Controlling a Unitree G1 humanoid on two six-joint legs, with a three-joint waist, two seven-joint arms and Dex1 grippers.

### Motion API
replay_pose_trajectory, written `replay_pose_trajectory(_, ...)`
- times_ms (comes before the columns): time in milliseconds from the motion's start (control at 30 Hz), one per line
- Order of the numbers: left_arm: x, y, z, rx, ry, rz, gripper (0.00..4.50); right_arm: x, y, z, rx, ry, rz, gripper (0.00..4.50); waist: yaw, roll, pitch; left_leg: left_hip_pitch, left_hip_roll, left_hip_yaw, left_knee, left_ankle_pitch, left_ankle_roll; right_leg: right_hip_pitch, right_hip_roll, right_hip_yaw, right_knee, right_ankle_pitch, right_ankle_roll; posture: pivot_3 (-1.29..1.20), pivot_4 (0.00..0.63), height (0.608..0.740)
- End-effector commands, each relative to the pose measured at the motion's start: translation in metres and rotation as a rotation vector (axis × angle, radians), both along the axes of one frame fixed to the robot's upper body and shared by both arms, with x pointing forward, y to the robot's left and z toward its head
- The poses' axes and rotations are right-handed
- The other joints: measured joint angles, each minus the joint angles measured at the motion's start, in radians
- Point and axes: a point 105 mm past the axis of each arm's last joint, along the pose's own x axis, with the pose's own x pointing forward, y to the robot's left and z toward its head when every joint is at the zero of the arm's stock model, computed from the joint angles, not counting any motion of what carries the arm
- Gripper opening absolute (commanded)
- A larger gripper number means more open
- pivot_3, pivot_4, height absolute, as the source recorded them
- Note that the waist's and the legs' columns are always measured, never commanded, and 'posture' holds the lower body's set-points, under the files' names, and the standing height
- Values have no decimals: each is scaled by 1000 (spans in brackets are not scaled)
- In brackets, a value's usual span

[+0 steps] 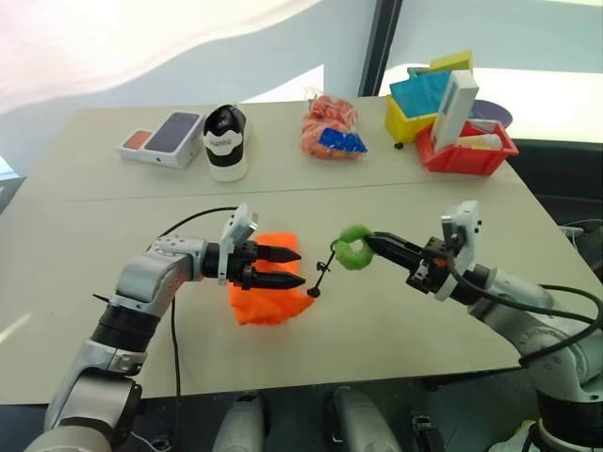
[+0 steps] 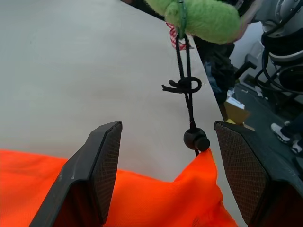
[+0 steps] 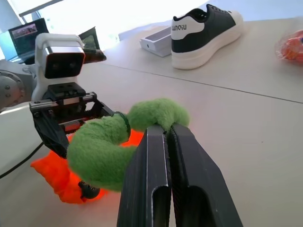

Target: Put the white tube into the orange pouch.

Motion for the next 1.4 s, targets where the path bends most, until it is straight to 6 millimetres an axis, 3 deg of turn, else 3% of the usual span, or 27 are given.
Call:
replay_pose_trajectory(33, 0, 1, 7, -10, -36, -1, 3317, 14, -7, 10, -20, -76, -88, 48, 0, 0, 0, 0, 0, 0, 0, 0, 0, 0, 0, 0, 0, -1, -1, 0, 150, 740)
replay_pose_trajectory(367, -3, 3, 4, -20, -45, 32, 3317, 18, 4, 8, -35, -92, -57, 48, 1, 0, 0, 0, 0, 0, -1, 0, 0, 0, 0, 0, 0, 0, 1, 0, 150, 740)
replay_pose_trajectory(800, -11, -1, 12, 23, -251, 99, 3317, 39, 13, 11, -18, -106, -135, 48, 2, 0, 0, 0, 0, 0, -1, 0, 0, 0, 0, 0, 0, 0, 0, 0, 150, 740)
replay_pose_trajectory(1000, -2, -13, 11, 60, -316, 172, 3317, 42, 15, 8, -20, -101, -141, 48, 2, 0, 0, 0, 0, 0, 0, 0, 0, 0, 0, 0, 0, 0, 0, 0, 150, 740)
replay_pose_trajectory(1167, 0, -26, 5, 164, -249, 254, 3317, 44, 15, 10, -22, -108, -157, 48, 1, 0, 0, 0, 0, 0, 0, 0, 0, 0, 0, 0, 0, 0, 1, 0, 150, 740)
replay_pose_trajectory(1400, -10, -45, 13, 197, -29, 357, 3317, 45, 16, 8, -23, -107, -165, 48, -2, 0, 0, 0, 0, -1, 0, 0, 0, 0, 0, 0, 0, 1, 2, 0, 150, 740)
